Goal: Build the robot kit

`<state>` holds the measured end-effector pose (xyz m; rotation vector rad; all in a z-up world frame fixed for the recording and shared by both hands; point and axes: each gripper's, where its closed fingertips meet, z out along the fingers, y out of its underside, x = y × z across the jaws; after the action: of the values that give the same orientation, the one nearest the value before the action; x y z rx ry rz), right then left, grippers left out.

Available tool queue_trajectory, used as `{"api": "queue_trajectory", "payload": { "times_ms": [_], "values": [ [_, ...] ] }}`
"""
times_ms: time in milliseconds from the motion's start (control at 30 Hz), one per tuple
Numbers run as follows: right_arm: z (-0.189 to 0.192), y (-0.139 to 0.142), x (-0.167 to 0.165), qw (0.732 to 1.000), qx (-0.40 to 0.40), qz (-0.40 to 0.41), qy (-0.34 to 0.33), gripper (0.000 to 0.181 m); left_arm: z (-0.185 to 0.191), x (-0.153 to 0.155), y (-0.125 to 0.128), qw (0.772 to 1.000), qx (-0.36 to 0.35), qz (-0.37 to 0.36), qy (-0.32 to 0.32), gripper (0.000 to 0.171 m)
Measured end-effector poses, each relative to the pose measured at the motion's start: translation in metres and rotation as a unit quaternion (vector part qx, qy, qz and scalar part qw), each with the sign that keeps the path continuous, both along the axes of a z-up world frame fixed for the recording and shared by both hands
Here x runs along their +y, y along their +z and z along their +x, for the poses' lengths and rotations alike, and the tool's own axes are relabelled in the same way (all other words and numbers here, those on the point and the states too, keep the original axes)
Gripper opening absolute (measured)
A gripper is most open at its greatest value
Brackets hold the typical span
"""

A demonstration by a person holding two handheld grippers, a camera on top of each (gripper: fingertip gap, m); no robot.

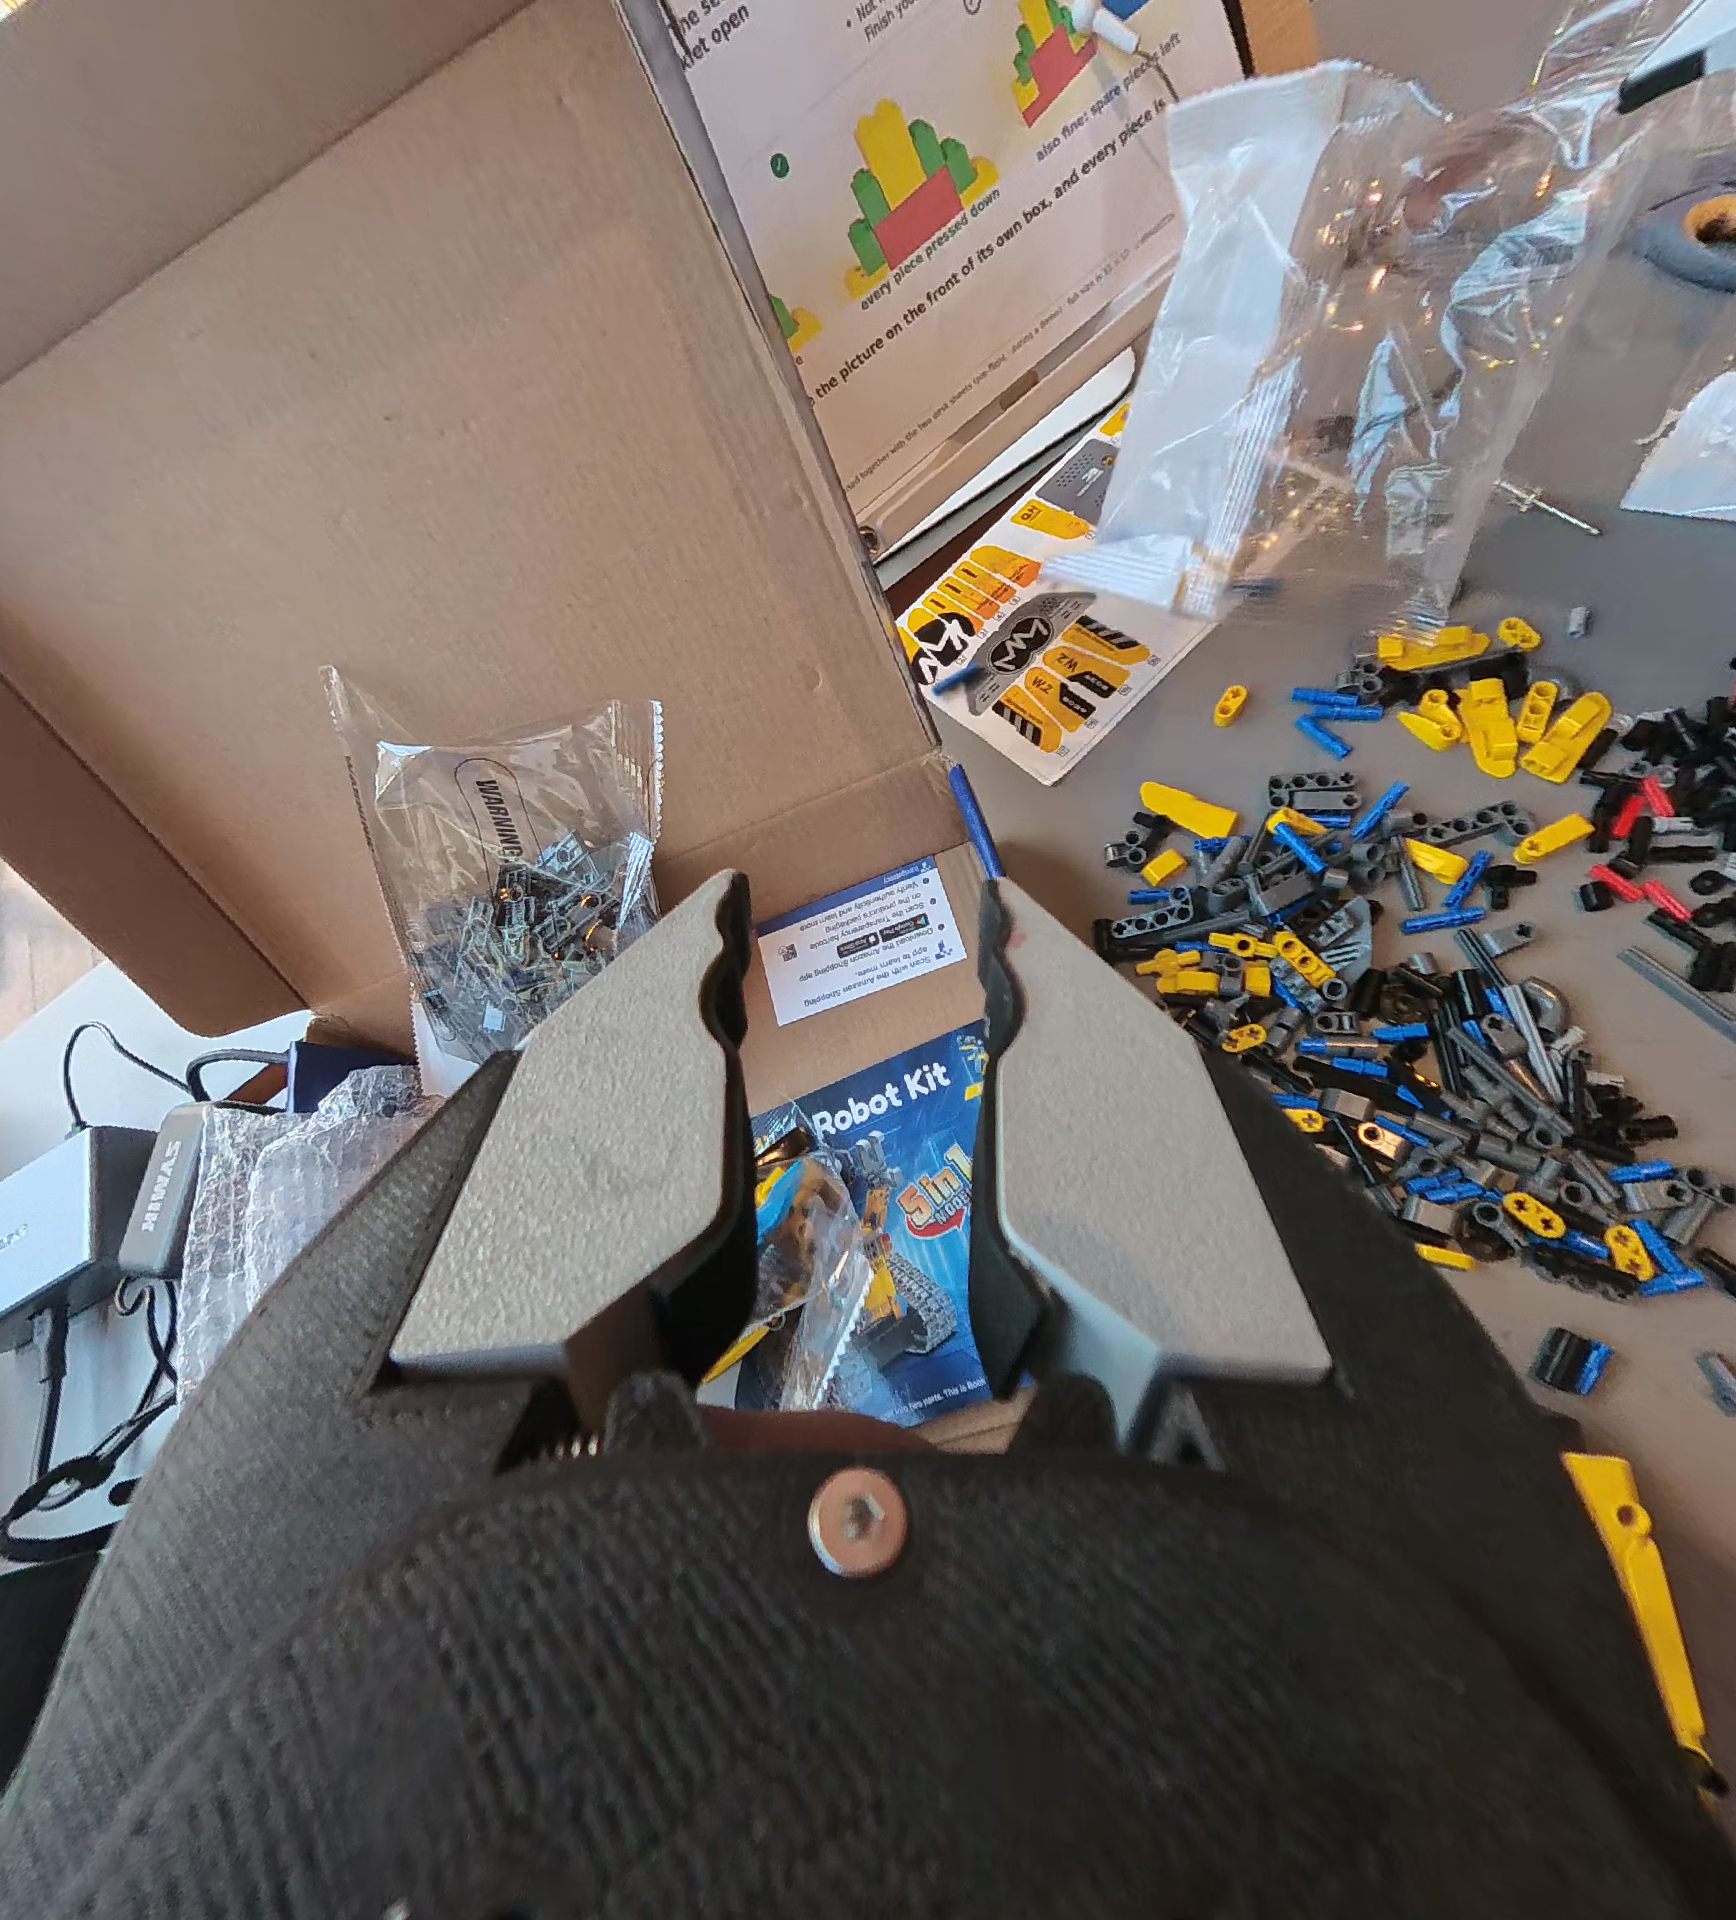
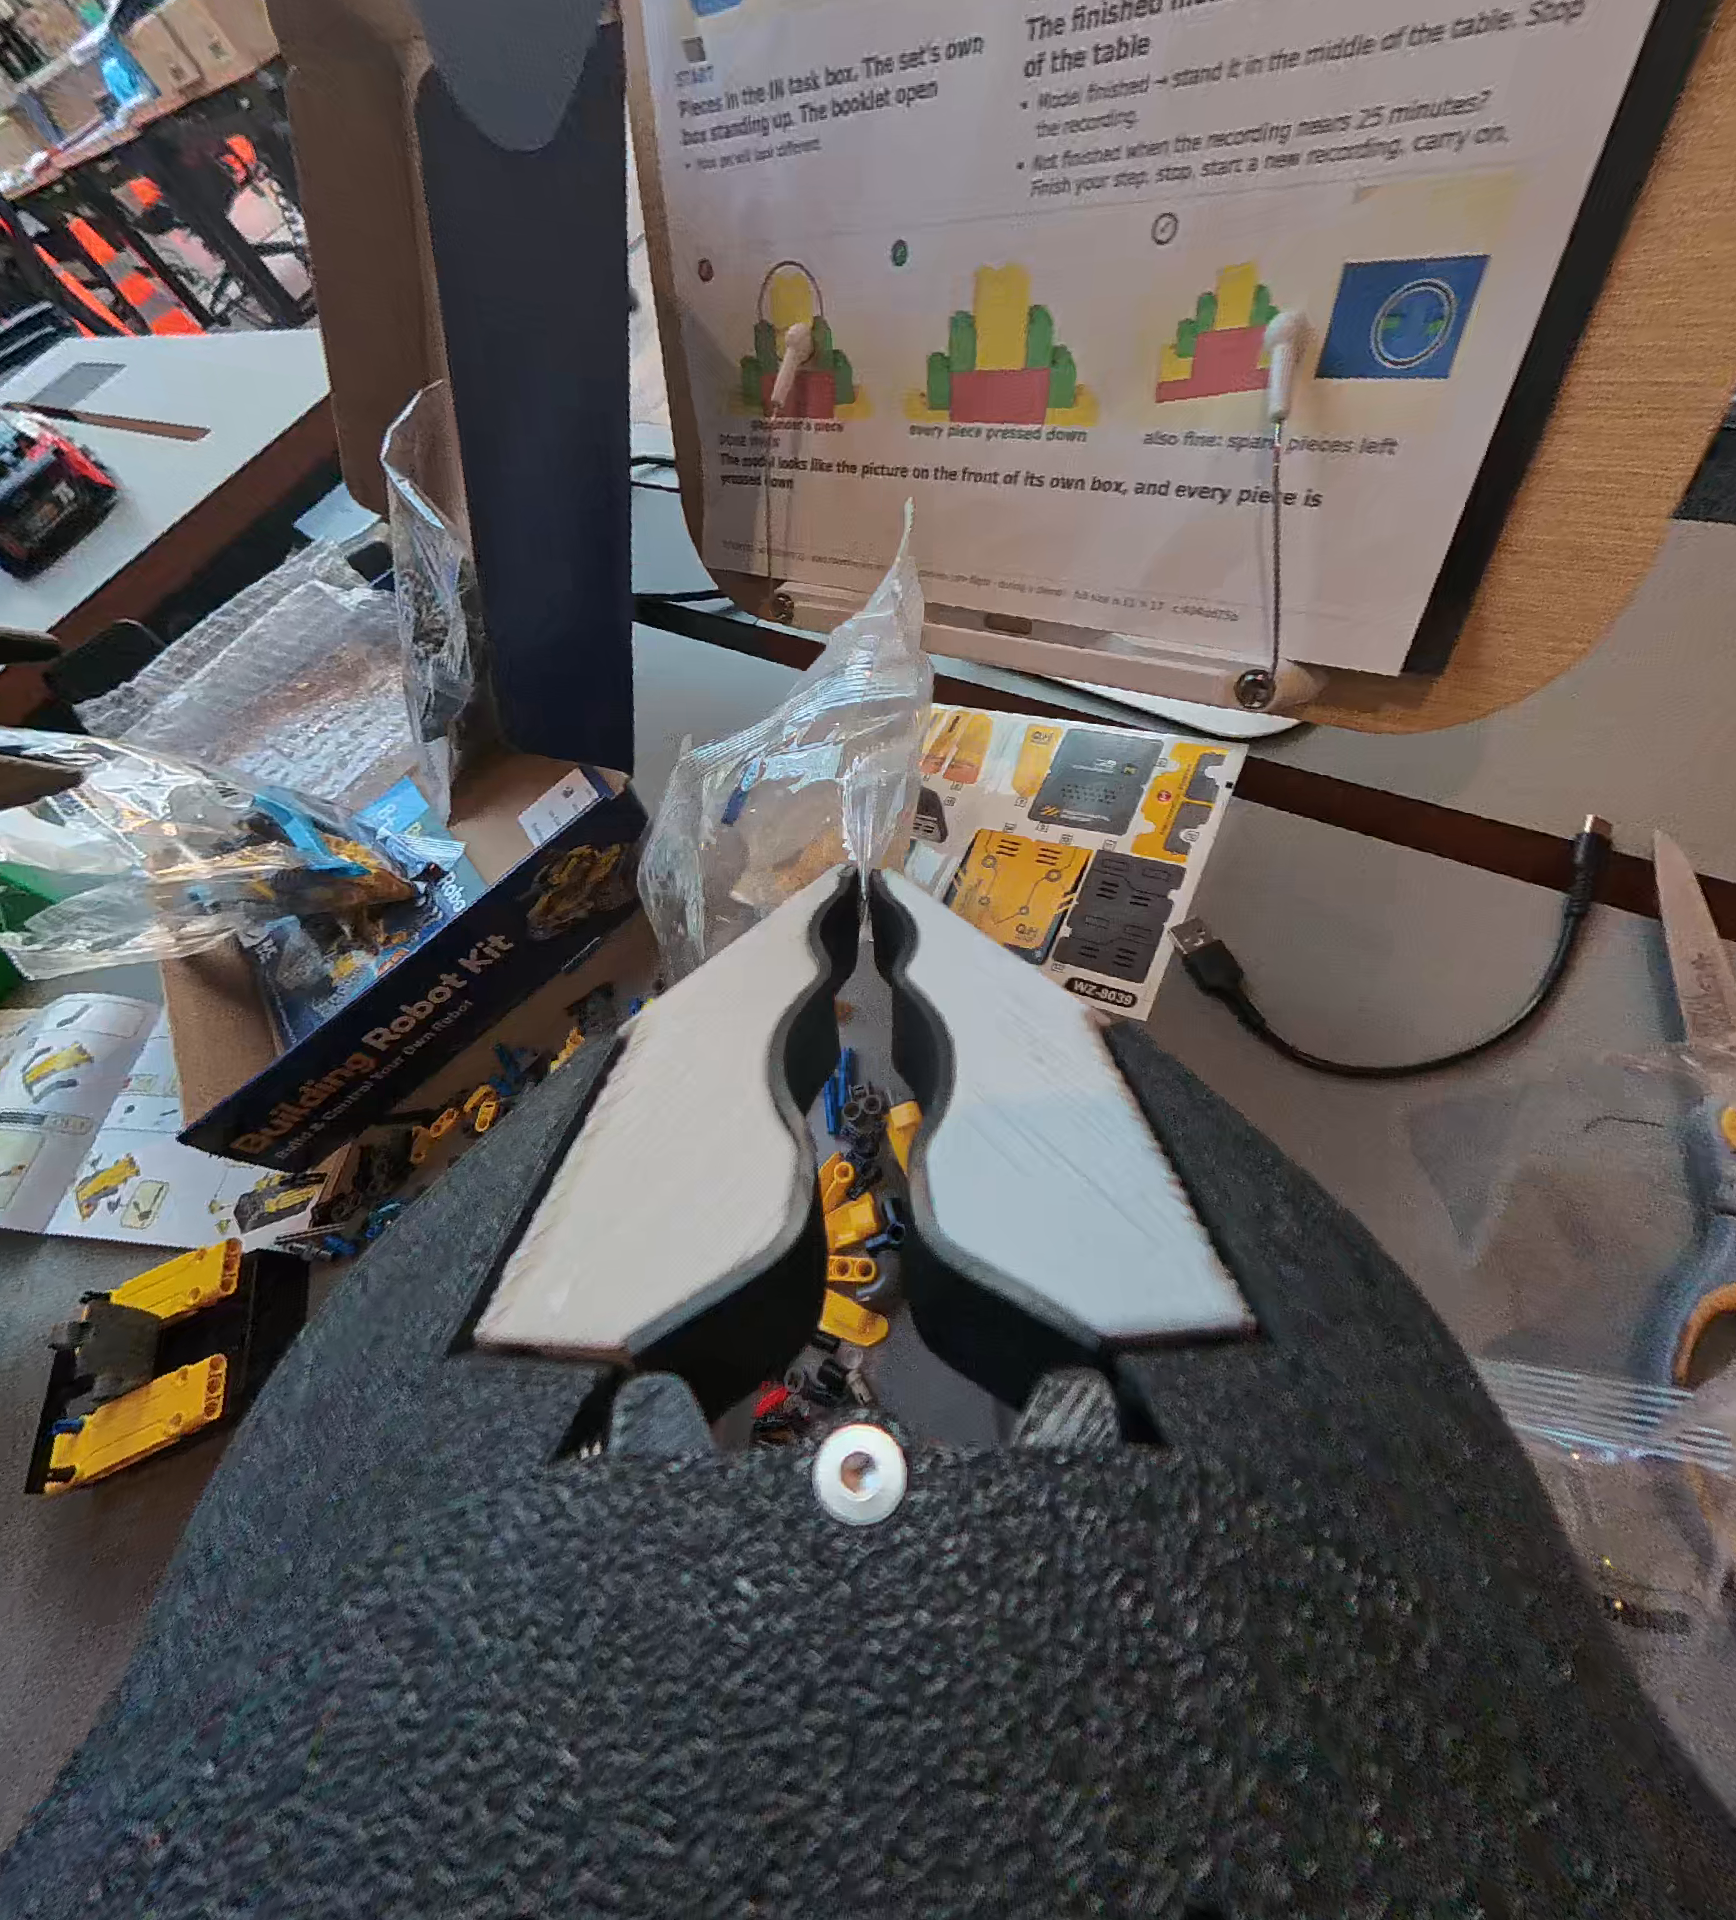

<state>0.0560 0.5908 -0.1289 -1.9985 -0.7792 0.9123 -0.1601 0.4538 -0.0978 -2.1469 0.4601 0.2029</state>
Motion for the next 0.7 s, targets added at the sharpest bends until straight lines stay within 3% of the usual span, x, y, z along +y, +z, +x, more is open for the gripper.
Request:
{"api": "queue_trajectory", "payload": {
  "times_ms": [167, 333, 600, 700],
  "values": [
    [0.013, -0.015, 0.014, 0.999, -0.03, -0.006, -0.041, 0.001, 0.0, 0.0, -0.001, 1.0, 0.001, -0.001, 0.0, 0.041],
    [0.03, -0.013, 0.03, 0.994, -0.043, 0.024, -0.093, 0.001, -0.001, 0.0, 0.0, 1.0, -0.001, 0.0, 0.001, 0.041],
    [0.051, -0.071, 0.043, 0.982, -0.14, -0.037, -0.118, 0.007, -0.002, 0.0, -0.001, 1.0, 0.001, -0.003, 0.001, 0.041],
    [0.063, -0.069, 0.053, 0.974, -0.169, 0.0, -0.153, 0.004, -0.003, 0.0, 0.001, 1.0, -0.004, 0.001, 0.003, 0.041]
  ]
}}
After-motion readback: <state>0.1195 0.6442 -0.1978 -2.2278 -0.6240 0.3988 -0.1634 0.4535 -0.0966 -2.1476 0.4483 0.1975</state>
